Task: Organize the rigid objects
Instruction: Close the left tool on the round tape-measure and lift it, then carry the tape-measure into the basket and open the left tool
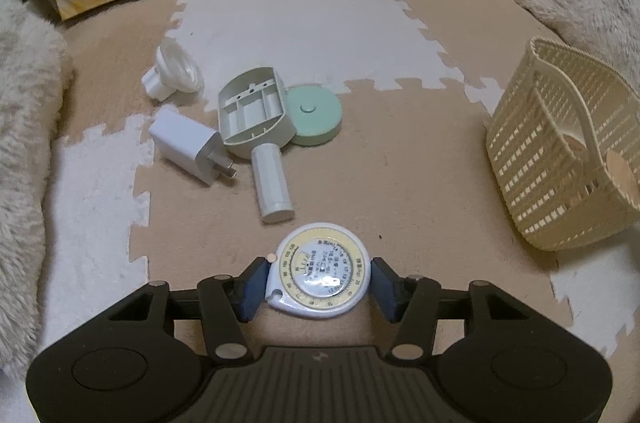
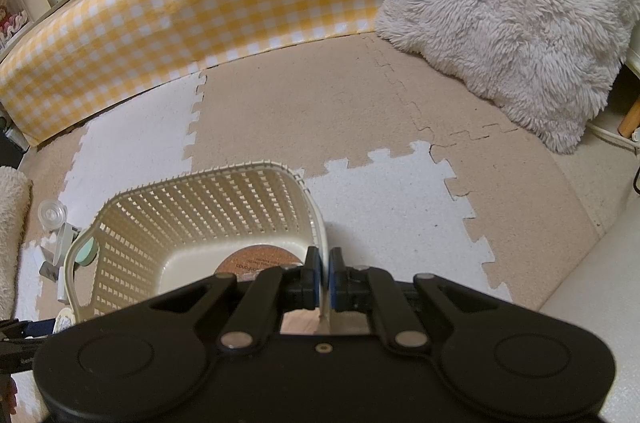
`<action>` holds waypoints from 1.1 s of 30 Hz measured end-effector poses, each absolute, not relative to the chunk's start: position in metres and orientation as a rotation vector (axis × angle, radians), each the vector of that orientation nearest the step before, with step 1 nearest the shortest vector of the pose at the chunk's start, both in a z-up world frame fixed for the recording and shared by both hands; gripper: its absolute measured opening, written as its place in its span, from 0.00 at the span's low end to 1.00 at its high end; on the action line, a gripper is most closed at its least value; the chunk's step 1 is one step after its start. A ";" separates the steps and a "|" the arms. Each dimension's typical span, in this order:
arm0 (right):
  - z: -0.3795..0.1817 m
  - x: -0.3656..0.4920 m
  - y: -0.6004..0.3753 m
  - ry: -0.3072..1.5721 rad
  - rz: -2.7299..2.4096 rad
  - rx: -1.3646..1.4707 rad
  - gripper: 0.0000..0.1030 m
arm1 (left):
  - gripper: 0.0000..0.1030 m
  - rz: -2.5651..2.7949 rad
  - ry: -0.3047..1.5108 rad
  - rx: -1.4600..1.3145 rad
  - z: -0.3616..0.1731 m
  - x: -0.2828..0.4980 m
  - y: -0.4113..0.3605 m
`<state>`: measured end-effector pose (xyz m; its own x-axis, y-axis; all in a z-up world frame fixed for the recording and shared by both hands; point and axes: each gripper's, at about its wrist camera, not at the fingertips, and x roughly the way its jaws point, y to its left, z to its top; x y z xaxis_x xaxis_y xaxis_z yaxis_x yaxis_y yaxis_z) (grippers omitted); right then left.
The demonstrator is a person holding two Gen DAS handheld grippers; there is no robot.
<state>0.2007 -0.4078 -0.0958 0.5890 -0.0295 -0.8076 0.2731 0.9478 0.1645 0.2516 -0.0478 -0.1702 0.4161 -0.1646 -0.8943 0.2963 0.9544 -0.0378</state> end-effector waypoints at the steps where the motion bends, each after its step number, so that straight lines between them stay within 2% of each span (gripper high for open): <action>1: -0.096 0.201 -0.408 0.927 -0.179 0.286 0.05 | 0.54 -0.293 1.106 0.137 -0.170 0.252 -0.048; 12: -0.097 0.200 -0.409 0.929 -0.177 0.287 0.05 | 0.54 -0.392 1.089 0.061 -0.146 0.235 -0.061; 21: -0.096 0.202 -0.408 0.937 -0.177 0.289 0.05 | 0.54 -0.520 0.908 -0.039 -0.085 0.209 -0.085; 28: -0.095 0.202 -0.409 0.942 -0.176 0.295 0.05 | 0.54 -0.621 0.841 0.016 -0.060 0.213 -0.140; 33: -0.095 0.202 -0.410 0.943 -0.174 0.302 0.05 | 0.54 -0.665 0.838 0.177 -0.066 0.231 -0.191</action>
